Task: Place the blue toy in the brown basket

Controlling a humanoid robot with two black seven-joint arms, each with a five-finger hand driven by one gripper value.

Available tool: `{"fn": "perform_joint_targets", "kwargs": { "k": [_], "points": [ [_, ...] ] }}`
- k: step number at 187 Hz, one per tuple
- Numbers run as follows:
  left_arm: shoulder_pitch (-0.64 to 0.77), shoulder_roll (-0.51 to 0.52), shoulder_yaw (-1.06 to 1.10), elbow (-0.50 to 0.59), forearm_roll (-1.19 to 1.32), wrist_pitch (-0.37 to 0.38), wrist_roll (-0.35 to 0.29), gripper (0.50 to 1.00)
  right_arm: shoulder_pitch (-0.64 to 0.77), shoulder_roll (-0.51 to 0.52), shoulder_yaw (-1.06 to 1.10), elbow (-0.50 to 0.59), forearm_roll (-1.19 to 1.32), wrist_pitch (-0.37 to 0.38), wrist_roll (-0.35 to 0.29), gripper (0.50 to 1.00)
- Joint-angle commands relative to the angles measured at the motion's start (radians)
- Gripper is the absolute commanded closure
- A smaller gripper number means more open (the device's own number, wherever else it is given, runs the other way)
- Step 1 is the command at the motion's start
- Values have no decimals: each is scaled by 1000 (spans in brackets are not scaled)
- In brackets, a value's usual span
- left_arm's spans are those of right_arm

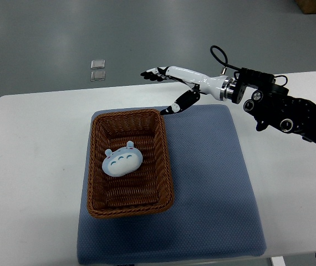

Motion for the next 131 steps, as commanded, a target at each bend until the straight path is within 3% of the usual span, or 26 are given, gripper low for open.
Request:
{"fn": "perform_joint_targets", "kwargs": {
  "k": [1, 37, 66, 96, 131],
  "points": [
    [0, 0, 0, 0, 0, 0, 0, 500, -68, -25, 110, -16, 68, 3, -4, 605],
    [0, 0, 3, -1, 0, 0, 0, 500, -204, -23, 289, -16, 211, -10, -74, 607],
    [0, 0, 3, -3, 0, 0, 0, 500, -289, -8, 376, -10, 376, -72, -116, 609],
    [0, 0, 5, -3, 0, 0, 0, 500, -324, 9, 381, -3, 559, -153, -124, 609],
    [0, 0, 6, -3, 0, 0, 0, 500, -356, 17, 382, 26, 731, -172, -123, 609]
  ]
}}
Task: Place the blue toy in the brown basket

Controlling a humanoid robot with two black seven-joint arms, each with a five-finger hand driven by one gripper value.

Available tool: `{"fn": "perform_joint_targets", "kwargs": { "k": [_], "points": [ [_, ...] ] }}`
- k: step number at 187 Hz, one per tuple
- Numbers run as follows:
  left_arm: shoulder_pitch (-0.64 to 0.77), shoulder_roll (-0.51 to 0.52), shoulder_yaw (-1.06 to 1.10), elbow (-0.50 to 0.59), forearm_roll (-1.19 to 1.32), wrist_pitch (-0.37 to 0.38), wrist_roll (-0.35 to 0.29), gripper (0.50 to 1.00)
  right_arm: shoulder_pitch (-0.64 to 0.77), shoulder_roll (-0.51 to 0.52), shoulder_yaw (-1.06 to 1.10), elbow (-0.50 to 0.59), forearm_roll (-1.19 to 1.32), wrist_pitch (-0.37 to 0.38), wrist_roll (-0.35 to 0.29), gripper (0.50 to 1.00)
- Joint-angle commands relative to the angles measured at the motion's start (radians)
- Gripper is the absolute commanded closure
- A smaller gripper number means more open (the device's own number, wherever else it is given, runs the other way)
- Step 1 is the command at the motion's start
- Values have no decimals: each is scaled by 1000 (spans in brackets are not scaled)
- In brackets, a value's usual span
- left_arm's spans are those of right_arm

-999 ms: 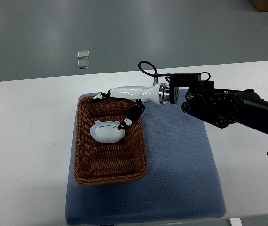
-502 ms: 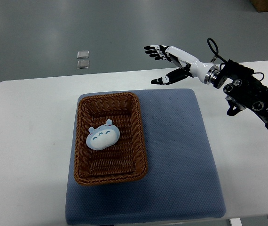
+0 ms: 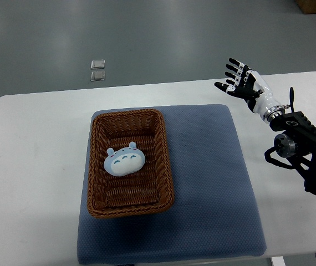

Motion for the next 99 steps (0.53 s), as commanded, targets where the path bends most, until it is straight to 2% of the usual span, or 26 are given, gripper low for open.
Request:
{"fn": "perform_joint_targets", "kwargs": {
  "k": [1, 40, 99],
  "points": [
    [0, 0, 0, 0, 0, 1, 0, 500, -17, 4, 0, 18, 97, -7, 1, 609],
    [-1, 0, -1, 0, 0, 1, 0, 500, -19, 12, 0, 26, 221, -26, 0, 605],
    [-3, 0, -6, -1, 0, 1, 0, 500, -27, 12, -3, 22, 213, -21, 12, 587]
  ]
}}
